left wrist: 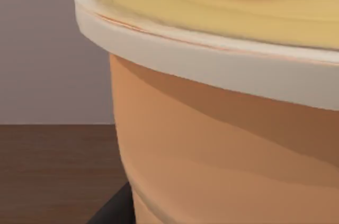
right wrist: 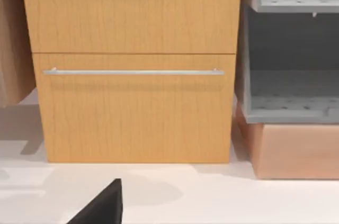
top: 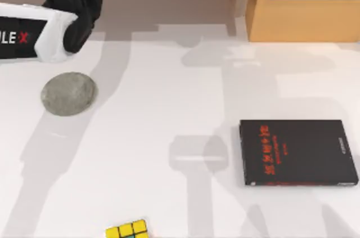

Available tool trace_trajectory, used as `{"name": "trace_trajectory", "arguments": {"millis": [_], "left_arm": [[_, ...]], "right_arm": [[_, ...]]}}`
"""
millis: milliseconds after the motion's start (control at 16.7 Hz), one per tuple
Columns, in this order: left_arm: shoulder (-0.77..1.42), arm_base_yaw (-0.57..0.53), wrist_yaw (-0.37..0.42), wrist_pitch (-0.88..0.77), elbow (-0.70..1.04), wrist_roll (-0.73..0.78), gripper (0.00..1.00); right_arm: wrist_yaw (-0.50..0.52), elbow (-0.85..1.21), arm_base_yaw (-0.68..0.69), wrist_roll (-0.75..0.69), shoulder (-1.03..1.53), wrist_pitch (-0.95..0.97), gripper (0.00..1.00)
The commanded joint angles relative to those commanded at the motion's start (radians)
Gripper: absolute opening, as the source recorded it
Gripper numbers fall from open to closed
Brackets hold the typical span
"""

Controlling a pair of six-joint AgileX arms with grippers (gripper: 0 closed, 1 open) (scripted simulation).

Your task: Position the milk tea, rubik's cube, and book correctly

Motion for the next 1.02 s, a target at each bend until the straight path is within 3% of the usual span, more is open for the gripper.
{"name": "trace_trajectory", "arguments": {"millis": [240, 660, 1020], "left_arm": [[-0.122, -0.032, -0.026, 0.043, -0.166, -0.006, 0.00], [-0.148, -0.031, -0.028, 0.063, -0.199, -0.006, 0.00], [-0.153, 0.005, 0.017, 0.307, -0.416, -0.008, 0.00]], "right_arm": [[0.000, 0.000, 0.000, 0.000, 0.000, 0.000, 1.00], [0.000, 0.000, 0.000, 0.000, 0.000, 0.000, 1.00], [0.000, 0.000, 0.000, 0.000, 0.000, 0.000, 1.00]]}}
